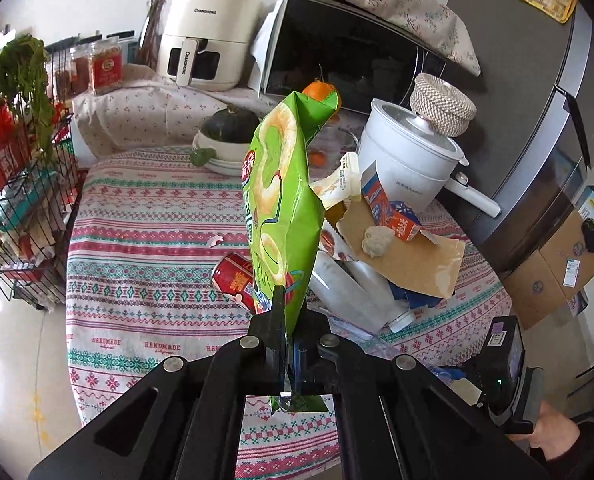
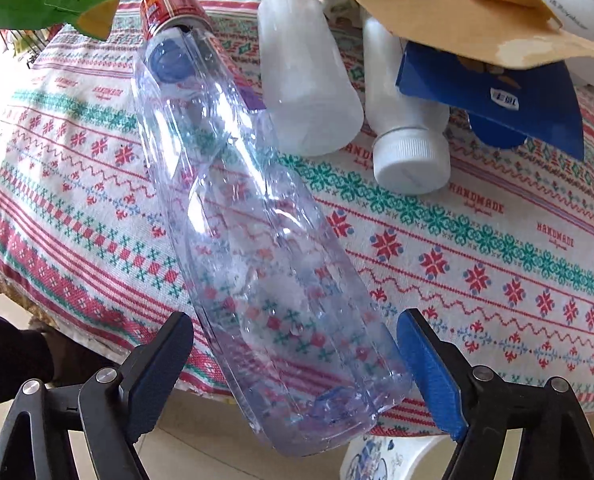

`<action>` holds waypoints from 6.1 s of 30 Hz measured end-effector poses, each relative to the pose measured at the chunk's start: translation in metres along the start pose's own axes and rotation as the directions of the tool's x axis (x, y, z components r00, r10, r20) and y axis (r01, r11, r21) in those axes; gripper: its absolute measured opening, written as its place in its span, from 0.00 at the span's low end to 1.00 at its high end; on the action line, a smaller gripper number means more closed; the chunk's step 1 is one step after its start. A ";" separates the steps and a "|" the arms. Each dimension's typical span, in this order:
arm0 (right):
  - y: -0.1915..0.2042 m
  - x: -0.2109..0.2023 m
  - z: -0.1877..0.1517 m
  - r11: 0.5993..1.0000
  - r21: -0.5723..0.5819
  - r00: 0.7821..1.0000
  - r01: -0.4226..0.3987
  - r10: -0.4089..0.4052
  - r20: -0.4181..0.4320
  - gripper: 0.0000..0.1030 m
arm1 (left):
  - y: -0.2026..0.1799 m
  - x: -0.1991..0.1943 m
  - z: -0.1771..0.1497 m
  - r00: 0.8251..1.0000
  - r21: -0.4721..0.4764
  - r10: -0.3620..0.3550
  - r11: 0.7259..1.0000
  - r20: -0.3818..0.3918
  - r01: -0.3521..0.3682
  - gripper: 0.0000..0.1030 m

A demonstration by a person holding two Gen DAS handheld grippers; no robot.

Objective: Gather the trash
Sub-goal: 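Lift the green chip bag and clear bottle and carry both over the white bin, then open the left tool over the bin while the right tool drops the clear bottle, then move the left tool to the red can and close on it, then lift the red can with the left tool while the right tool grasps the white bottle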

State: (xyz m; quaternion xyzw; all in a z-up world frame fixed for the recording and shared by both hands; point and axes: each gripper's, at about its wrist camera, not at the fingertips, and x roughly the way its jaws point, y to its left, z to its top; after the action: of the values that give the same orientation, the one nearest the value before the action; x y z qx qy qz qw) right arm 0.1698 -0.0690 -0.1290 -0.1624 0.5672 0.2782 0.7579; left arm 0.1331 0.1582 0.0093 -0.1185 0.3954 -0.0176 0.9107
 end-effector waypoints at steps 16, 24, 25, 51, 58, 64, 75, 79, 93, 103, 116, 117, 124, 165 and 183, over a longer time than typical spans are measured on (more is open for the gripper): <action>-0.042 -0.091 -0.039 0.959 0.129 0.934 -0.253 0.207 0.293 0.71 | 0.004 -0.014 -0.017 1.000 0.012 0.010 1.000 -0.002 -0.010 0.01; -0.048 -0.130 -0.047 0.920 0.225 0.888 -0.320 0.210 0.408 0.67 | -0.011 -0.016 -0.024 1.000 0.036 -0.021 0.999 -0.009 0.021 0.01; -0.044 -0.133 -0.048 0.915 0.231 0.880 -0.332 0.212 0.426 0.65 | -0.014 -0.015 -0.024 1.000 0.042 -0.026 0.999 -0.011 0.026 0.01; -0.115 -0.217 -0.109 0.859 0.443 0.827 -0.256 -0.044 0.561 0.62 | -0.147 0.003 -0.038 0.960 0.203 -0.263 0.939 -0.093 0.277 0.01; -0.143 -0.249 -0.161 0.833 0.530 0.824 -0.158 -0.184 0.535 0.62 | -0.234 0.022 -0.074 0.912 0.304 -0.353 0.862 -0.211 0.404 0.02; -0.170 -0.243 -0.206 0.775 0.626 0.856 -0.093 -0.258 0.447 0.62 | -0.290 0.050 -0.119 0.871 0.373 -0.351 0.800 -0.344 0.469 0.02; -0.192 -0.203 -0.236 0.731 0.683 0.932 0.011 -0.255 0.257 0.62 | -0.332 0.122 -0.197 0.811 0.394 -0.265 0.768 -0.522 0.505 0.02; -0.202 -0.169 -0.233 0.721 0.692 0.967 0.048 -0.208 0.149 0.63 | -0.329 0.159 -0.212 0.808 0.378 -0.215 0.798 -0.549 0.470 0.02; -0.226 -0.080 -0.233 0.681 0.720 0.991 0.132 -0.092 -0.095 0.63 | -0.335 0.199 -0.230 0.803 0.399 -0.140 0.810 -0.579 0.430 0.11; -0.235 -0.071 -0.239 0.664 0.733 0.989 0.148 -0.085 -0.123 0.64 | -0.345 0.174 -0.208 0.814 0.456 -0.131 0.773 -0.567 0.442 0.65; -0.245 -0.054 -0.233 0.624 0.777 0.996 0.083 -0.021 -0.090 0.67 | -0.308 0.119 -0.171 0.880 0.502 -0.141 0.775 -0.454 0.384 0.69; -0.246 -0.055 -0.231 0.620 0.783 0.998 0.051 -0.003 -0.062 0.69 | -0.303 0.115 -0.167 0.883 0.495 -0.145 0.782 -0.446 0.379 0.70; -0.228 -0.090 -0.211 0.644 0.764 0.997 -0.031 -0.033 0.069 0.78 | -0.273 0.093 -0.142 0.922 0.487 -0.156 0.811 -0.354 0.324 0.76; -0.067 -0.132 -0.008 0.907 0.416 0.939 -0.066 -0.085 0.334 0.89 | 0.028 0.158 0.002 0.937 -0.210 0.181 0.945 -0.299 -0.250 0.80; -0.047 -0.097 0.016 0.925 0.379 0.956 -0.026 -0.088 0.281 0.89 | 0.022 0.172 -0.007 0.932 -0.197 0.123 0.960 -0.341 -0.199 0.61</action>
State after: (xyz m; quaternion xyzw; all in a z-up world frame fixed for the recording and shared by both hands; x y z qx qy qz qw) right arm 0.1908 -0.1199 -0.0350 0.0206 0.4889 0.1722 0.8549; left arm 0.2448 0.1560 -0.1236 -0.1849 0.5479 0.0841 0.8115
